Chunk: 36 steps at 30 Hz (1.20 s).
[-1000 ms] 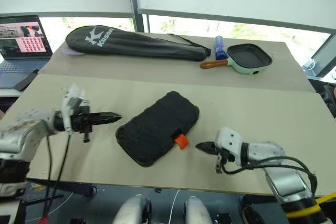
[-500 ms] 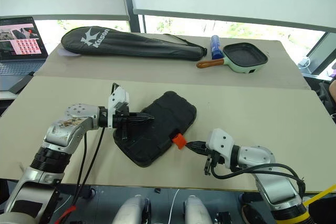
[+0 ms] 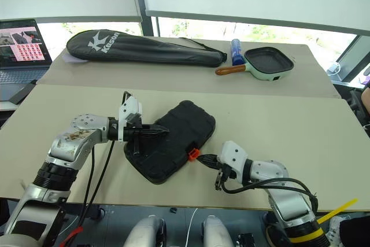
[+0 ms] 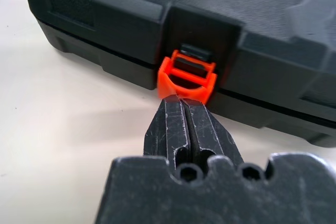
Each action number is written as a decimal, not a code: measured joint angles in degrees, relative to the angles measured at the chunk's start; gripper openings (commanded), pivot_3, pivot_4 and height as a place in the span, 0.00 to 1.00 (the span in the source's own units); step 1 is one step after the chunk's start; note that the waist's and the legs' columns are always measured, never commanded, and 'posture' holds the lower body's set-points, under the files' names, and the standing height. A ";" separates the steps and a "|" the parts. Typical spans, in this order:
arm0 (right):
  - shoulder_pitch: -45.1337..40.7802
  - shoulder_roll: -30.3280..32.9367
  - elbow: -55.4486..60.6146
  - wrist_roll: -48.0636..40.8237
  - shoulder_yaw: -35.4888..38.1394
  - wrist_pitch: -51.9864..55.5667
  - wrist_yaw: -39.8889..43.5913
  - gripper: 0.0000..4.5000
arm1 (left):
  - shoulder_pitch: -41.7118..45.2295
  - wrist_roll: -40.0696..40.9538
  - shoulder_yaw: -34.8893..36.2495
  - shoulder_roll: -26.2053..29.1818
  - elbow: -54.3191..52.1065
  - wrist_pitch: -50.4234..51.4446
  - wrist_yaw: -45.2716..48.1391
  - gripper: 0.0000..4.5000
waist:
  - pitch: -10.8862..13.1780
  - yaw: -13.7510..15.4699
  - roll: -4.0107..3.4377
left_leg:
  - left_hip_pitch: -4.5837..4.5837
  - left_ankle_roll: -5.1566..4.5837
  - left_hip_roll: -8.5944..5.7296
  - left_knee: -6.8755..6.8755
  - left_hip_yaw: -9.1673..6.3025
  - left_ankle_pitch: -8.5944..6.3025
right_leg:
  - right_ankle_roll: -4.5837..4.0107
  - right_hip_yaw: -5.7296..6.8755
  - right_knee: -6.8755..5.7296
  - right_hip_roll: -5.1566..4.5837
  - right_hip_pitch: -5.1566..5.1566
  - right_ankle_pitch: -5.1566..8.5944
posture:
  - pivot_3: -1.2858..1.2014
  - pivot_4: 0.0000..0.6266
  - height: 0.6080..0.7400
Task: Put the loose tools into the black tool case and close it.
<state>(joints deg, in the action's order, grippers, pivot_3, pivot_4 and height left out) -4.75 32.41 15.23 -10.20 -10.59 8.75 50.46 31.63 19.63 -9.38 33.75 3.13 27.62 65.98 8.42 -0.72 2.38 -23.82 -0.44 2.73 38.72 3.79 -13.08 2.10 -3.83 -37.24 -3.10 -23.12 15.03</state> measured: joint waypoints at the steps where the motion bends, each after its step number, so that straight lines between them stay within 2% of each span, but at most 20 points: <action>1: -0.27 -0.29 -0.33 0.02 -0.08 0.00 0.01 0.00 | -0.01 -0.01 0.00 0.00 0.05 -0.07 0.02 0.02 | 0.00 0.00 0.00 | 0.00 0.00 0.00 0.00 0.00 0.00 | 0.00 0.00 -0.01 0.00 0.00 0.00 | 0.52 0.24 1.00; 23: -1.28 -1.35 1.26 -2.46 2.38 1.59 -0.97 0.00 | -0.32 -1.49 -0.99 0.04 1.18 -3.11 0.64 0.02 | -0.04 -0.08 -0.05 | 0.27 0.00 0.00 0.02 0.04 0.00 | -0.02 -0.06 -0.28 0.00 0.10 0.03 | 0.52 0.24 1.00; 26: -0.21 0.08 2.11 -3.71 3.50 6.99 -1.85 0.17 | -0.40 -1.56 -1.04 0.03 1.17 -3.46 0.66 0.00 | -0.05 -0.04 -0.06 | 0.27 0.00 0.00 0.02 0.04 0.00 | -0.03 -0.07 -0.27 0.00 0.09 0.03 | 0.52 0.24 1.00; 29: 1.69 0.60 5.26 -7.08 4.48 15.18 -2.56 0.40 | -0.47 -1.72 -1.00 0.13 1.22 -3.51 0.87 0.00 | -0.09 -0.09 -0.11 | 0.30 0.00 0.01 0.01 0.03 0.00 | -0.04 -0.07 -0.29 0.00 0.11 0.04 | 0.52 0.24 1.00; 31: 1.45 -0.38 6.24 -7.26 4.08 18.66 -4.16 0.57 | -0.46 -1.80 -1.01 0.10 1.34 -3.53 0.86 0.00 | -0.11 -0.11 -0.13 | 0.32 0.00 0.01 0.01 0.03 0.00 | -0.05 -0.08 -0.31 0.00 0.11 0.04 | 0.52 0.24 1.00; 33: 0.79 -2.51 6.72 -8.45 3.62 21.95 -6.17 0.70 | -0.45 -1.81 -1.01 0.07 1.35 -3.53 0.89 0.00 | -0.12 -0.10 -0.15 | 0.32 0.00 0.01 0.01 0.03 0.00 | -0.05 -0.09 -0.31 0.01 0.11 0.05 | 0.52 0.24 1.00; 36: -0.43 -4.02 6.98 -9.20 2.79 25.76 -8.10 0.70 | -0.41 -1.80 -1.06 -0.01 1.33 -3.53 0.94 0.00 | -0.13 -0.05 -0.17 | 0.29 0.00 0.00 0.01 0.03 0.00 | -0.04 -0.09 -0.30 -0.01 0.10 0.05 | 0.52 0.24 1.00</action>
<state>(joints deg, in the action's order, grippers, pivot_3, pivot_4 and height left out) -5.19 28.39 22.21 -19.39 -7.80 34.52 42.36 31.22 17.83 -10.44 33.73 4.47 24.09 66.92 8.28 -0.77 2.21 -23.52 -0.44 2.72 38.73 3.82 -13.09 2.06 -3.92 -37.54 -3.11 -23.02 15.08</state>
